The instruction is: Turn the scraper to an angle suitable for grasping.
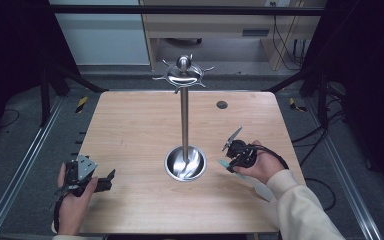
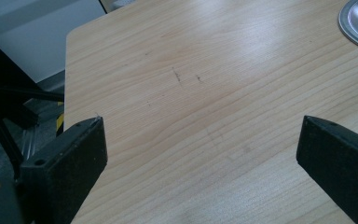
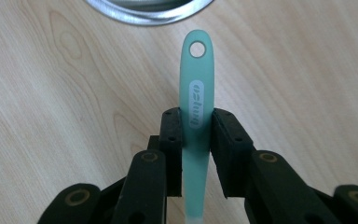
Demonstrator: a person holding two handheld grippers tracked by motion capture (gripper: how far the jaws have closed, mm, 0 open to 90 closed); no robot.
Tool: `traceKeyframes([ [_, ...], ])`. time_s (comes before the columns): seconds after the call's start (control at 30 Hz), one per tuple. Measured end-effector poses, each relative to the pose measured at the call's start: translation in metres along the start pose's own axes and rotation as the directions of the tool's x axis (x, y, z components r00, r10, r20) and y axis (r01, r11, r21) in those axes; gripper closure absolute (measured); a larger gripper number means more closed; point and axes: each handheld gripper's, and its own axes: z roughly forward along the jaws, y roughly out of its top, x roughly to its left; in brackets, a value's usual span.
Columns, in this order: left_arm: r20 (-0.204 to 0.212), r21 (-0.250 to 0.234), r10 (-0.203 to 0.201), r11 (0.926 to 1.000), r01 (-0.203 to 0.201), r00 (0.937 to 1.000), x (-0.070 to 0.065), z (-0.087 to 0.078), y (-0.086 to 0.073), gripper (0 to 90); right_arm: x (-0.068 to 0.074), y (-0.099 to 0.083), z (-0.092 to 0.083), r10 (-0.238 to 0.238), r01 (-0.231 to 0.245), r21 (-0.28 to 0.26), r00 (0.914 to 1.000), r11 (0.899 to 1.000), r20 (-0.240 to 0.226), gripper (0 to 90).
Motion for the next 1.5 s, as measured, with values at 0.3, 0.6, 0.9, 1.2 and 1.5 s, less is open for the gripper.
traceKeyframes([
  [0.3, 0.006, -0.004, -0.008, 1.0000, 0.008, 0.9999, 0.001, -0.001, -0.001, 1.5, -0.004, -0.008, -0.024, 0.048, -0.047, -0.116, 0.9988, 0.992, 0.009, 74.7],
  [0.6, 0.009, -0.041, -0.016, 0.9990, 0.016, 0.9998, 0.001, -0.003, 0.002, 1.5, -0.010, -0.001, -0.068, 0.054, -0.047, -0.245, 0.9982, 0.968, 0.025, 74.6],
  [0.9, 0.012, -0.043, -0.006, 0.9991, 0.006, 0.9999, -0.001, -0.003, 0.002, 1.5, -0.005, -0.003, -0.096, 0.053, -0.039, -0.367, 0.9982, 0.930, 0.028, 74.6],
  [1.2, 0.017, -0.044, -0.014, 0.9989, 0.014, 0.9998, 0.000, -0.003, 0.001, 1.5, -0.006, -0.002, -0.111, 0.059, -0.046, -0.502, 0.9982, 0.864, 0.011, 74.6],
  [1.5, 0.020, -0.051, -0.005, 0.9987, 0.006, 0.9998, -0.001, -0.006, 0.002, 1.5, -0.004, -0.002, -0.120, 0.067, -0.062, -0.583, 0.9977, 0.810, -0.012, 74.6],
])
